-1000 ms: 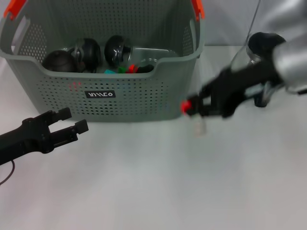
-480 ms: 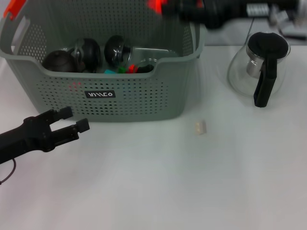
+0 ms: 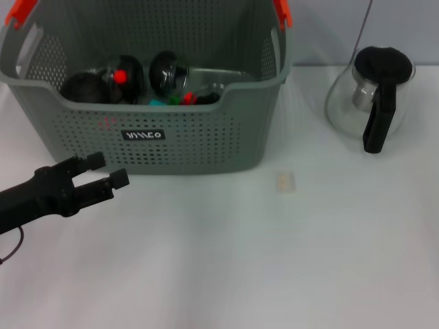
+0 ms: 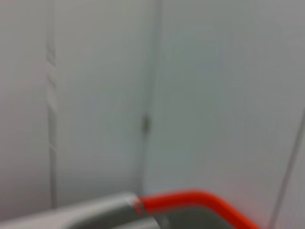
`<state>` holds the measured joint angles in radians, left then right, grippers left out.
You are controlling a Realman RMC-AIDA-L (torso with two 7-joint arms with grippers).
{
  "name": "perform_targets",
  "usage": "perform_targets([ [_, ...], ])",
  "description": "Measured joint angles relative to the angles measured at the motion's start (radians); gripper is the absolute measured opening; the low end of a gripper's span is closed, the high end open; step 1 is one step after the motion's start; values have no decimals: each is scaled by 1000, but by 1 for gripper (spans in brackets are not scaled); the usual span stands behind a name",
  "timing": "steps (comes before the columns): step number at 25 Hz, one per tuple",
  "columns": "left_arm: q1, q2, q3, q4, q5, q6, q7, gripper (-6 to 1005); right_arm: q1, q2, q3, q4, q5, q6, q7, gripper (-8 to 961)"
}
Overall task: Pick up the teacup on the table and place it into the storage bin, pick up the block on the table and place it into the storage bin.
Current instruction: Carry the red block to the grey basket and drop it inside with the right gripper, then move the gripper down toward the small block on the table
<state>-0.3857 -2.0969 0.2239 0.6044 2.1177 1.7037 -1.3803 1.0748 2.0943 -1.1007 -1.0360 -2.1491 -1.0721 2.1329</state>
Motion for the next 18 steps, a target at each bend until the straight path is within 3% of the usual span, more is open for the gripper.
perform_targets([
  [4, 1, 0, -4, 0, -1, -1, 0, 849, 63, 8, -55, 65, -125, 77, 75, 30],
  [12, -2, -1, -4, 0, 0, -10, -2, 849, 39, 3, -116, 25, -131, 72, 120, 26],
  [16, -4, -2, -2, 0, 0, -10, -2, 849, -72, 7, -115, -80, -29, 57, 75, 30],
  [18, -3, -2, -4, 0, 1, -12, -2, 849, -198, 7, -117, -149, 132, 31, -36, 32],
])
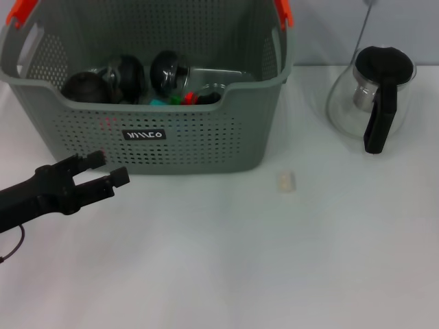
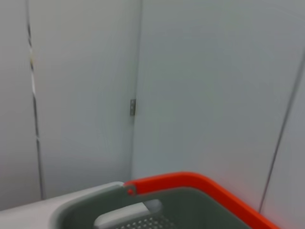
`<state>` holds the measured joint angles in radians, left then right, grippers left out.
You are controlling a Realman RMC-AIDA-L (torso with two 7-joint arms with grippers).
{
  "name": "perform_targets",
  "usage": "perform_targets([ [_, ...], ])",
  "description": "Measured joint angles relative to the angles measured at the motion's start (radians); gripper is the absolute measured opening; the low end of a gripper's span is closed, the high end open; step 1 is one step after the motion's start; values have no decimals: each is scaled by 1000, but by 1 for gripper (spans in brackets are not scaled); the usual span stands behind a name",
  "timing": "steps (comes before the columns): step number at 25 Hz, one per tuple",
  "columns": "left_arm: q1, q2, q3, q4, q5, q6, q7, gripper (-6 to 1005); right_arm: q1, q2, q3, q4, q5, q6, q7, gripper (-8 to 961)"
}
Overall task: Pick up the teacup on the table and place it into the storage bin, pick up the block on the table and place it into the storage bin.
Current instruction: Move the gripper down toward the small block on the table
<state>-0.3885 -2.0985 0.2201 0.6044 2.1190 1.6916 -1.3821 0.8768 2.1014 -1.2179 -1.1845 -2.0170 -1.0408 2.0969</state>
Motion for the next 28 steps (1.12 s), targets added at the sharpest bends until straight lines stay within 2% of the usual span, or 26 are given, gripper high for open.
perform_targets([
  [3, 3, 0, 0, 0, 2, -13, 0, 849, -192, -10, 18, -37, 319, -93, -244, 35],
  [6, -1, 0, 3, 0, 3, -23, 0, 849, -312, -24, 67, -32, 515, -237, -388, 38],
  [9, -6, 0, 4, -1, 4, -24, 0, 849, -380, -26, 145, -27, 537, -367, -411, 41],
  [11, -9, 0, 4, -2, 4, -24, 0, 849, -395, -34, 183, -33, 496, -430, -394, 43],
  [14, -10, 0, 4, -2, 5, -24, 0, 849, -382, -71, 236, -73, 400, -560, -293, 125],
  [17, -3, 0, 4, -2, 6, -24, 0, 849, -348, -113, 246, -164, 251, -671, -124, 208],
  [19, -2, 0, 3, -2, 6, -24, 0, 849, -312, -128, 243, -232, 103, -738, 7, 300],
  [22, -2, 0, 3, -1, 6, -24, 0, 849, -209, -120, 256, -272, -179, -825, 179, 438],
  [28, -6, 0, 8, -2, 6, -24, 0, 848, -59, -69, 217, -174, -509, -848, 250, 572],
])
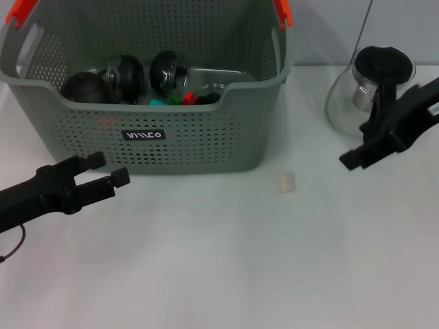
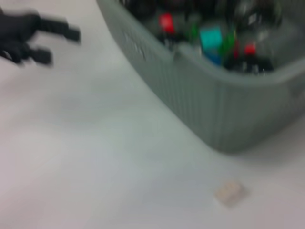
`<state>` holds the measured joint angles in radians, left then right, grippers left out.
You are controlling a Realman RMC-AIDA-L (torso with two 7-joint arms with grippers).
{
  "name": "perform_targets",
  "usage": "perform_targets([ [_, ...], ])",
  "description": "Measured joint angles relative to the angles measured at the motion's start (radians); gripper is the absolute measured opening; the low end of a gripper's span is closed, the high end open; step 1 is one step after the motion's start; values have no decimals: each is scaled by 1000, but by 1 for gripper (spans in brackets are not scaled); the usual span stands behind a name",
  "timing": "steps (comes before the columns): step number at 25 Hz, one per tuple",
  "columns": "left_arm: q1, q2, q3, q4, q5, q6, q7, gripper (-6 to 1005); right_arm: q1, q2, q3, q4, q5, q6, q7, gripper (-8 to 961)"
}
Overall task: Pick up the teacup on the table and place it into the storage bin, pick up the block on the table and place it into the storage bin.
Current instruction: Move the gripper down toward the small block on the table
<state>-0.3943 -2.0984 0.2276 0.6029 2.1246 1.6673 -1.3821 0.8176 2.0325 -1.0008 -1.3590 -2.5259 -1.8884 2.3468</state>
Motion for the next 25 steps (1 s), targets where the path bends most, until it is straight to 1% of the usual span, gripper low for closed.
perform_targets([
  [3, 4, 0, 1, 0, 0, 0, 0, 848, 42, 25, -43, 65, -124, 41, 3, 638],
  [5, 6, 0, 1, 0, 0, 0, 0, 848, 64, 47, -79, 115, -193, 90, -14, 683],
  [7, 7, -1, 0, 0, 0, 0, 0, 848, 71, 63, -138, 164, -209, 145, -35, 808],
  [8, 7, -1, 0, 0, 0, 0, 0, 848, 72, 66, -164, 185, -208, 165, -38, 871],
  [9, 7, -1, 0, 0, 0, 0, 0, 848, 79, 67, -227, 248, -192, 228, -39, 880],
  [10, 6, -1, 0, 0, 0, 0, 0, 848, 82, 67, -246, 273, -181, 260, -39, 888],
  [11, 5, -1, 0, 0, 0, 0, 0, 848, 82, 67, -246, 273, -181, 260, -39, 897],
  [13, 5, -2, 1, -1, 0, 0, 0, 848, 85, 67, -278, 318, -149, 327, -45, 914],
  [15, 4, -2, 1, -5, 0, 0, 0, 848, 84, 68, -307, 357, -103, 401, -56, 911],
  [18, 4, -2, 1, -7, 0, -1, 2, 848, 84, 68, -329, 402, -68, 481, -45, 907],
  [20, 4, -2, 1, -8, 0, -1, 2, 848, 103, 68, -332, 472, -59, 545, 11, 905],
  [21, 4, -2, 1, -9, 0, -1, 2, 848, 103, 68, -332, 472, -59, 545, 11, 906],
  [25, 3, -2, 1, -11, 0, -2, 2, 848, 131, 67, -341, 551, -57, 604, 23, 907],
])
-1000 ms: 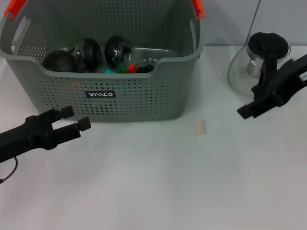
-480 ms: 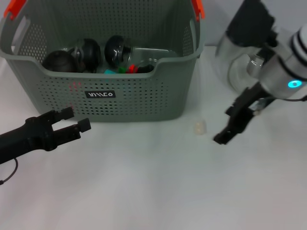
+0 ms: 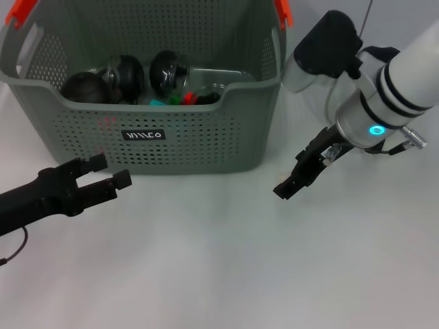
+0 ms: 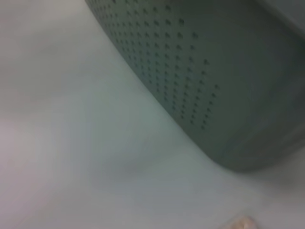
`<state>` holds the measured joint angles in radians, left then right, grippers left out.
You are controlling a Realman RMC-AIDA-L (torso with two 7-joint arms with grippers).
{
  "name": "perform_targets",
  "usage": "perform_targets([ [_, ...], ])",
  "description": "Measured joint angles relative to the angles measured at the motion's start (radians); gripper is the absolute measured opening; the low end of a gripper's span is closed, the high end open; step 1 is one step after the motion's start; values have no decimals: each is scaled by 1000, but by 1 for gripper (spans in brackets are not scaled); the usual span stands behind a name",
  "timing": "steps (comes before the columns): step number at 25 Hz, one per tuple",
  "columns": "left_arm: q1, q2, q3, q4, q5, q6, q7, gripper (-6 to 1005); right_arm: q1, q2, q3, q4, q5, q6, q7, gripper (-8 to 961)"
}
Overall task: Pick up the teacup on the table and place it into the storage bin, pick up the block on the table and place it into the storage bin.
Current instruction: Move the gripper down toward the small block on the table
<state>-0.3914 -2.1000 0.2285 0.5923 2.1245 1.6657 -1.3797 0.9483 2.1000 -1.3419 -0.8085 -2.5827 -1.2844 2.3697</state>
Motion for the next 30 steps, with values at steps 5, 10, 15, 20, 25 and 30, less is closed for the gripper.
perform_targets([
  [5, 2, 0, 0, 0, 0, 0, 0, 849, -5, 0, -8, 12, 35, 30, -59, 908],
  [10, 4, 0, 0, 0, 0, 0, 2, 849, -7, 0, -32, 29, 42, 47, -117, 908],
  [15, 4, 0, 0, 0, 0, 0, 2, 849, -3, 1, -46, 49, 37, 56, -119, 908],
  [20, 2, 0, 0, 0, 0, 0, 4, 849, 2, 1, -46, 82, 36, 97, -77, 908],
  [25, 1, 0, 0, 0, 0, -1, 4, 849, 6, 2, -52, 105, 42, 120, -71, 909],
  [30, 1, 0, 0, 0, 0, -1, 4, 848, -2, 4, -94, 116, 43, 169, -73, 909],
])
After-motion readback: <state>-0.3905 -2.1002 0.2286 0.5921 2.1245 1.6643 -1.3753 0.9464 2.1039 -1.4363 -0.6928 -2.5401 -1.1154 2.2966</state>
